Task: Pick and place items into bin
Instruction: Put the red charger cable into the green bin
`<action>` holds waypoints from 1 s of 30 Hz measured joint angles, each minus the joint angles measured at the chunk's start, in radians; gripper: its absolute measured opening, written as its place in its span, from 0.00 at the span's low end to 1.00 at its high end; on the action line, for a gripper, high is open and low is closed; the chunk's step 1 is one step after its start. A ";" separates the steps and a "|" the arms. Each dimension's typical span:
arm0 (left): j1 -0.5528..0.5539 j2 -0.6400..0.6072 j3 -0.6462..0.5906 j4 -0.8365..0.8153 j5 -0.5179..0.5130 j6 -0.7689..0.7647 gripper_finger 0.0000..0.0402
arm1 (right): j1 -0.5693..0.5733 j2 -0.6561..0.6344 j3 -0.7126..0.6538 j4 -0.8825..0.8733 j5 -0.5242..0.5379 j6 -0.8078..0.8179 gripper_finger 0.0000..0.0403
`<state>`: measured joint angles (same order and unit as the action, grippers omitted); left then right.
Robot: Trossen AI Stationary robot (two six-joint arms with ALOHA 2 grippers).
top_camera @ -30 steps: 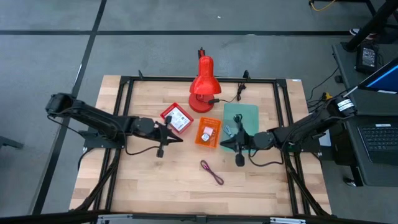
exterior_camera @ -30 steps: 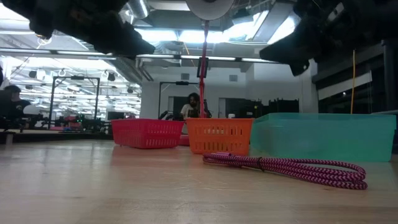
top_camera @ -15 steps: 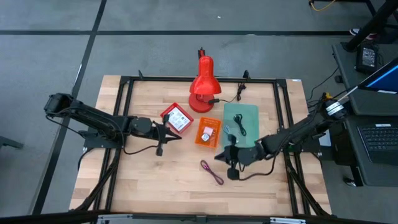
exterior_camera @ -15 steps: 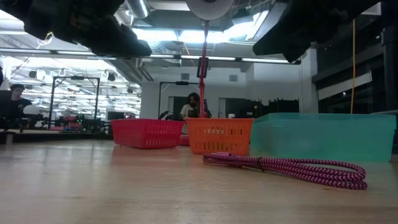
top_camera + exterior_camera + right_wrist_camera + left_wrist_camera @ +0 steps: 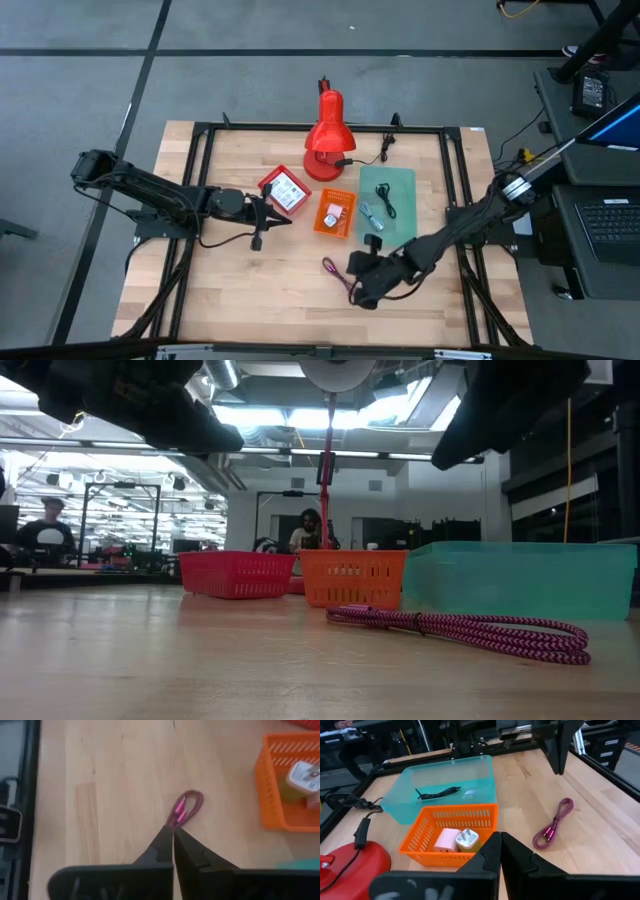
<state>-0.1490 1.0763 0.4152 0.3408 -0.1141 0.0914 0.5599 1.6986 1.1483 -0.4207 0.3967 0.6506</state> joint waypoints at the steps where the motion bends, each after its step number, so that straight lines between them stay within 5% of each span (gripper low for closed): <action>1: 0.000 0.000 0.000 0.000 0.000 0.000 0.01 | 0.002 0.012 0.019 -0.026 -0.005 0.000 0.00; 13: 0.000 0.000 0.000 -0.001 0.000 -0.002 0.01 | 0.008 0.036 0.045 -0.064 -0.041 0.081 0.03; 24: 0.000 0.000 0.000 -0.001 0.003 -0.040 0.01 | 0.008 0.036 0.045 -0.061 -0.043 0.082 0.37; 30: 0.000 0.000 0.000 -0.002 0.003 -0.064 0.01 | 0.006 0.082 0.044 -0.039 -0.043 0.082 0.47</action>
<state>-0.1490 1.0767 0.4152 0.3392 -0.1108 0.0275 0.5659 1.7811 1.1923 -0.4594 0.3538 0.7326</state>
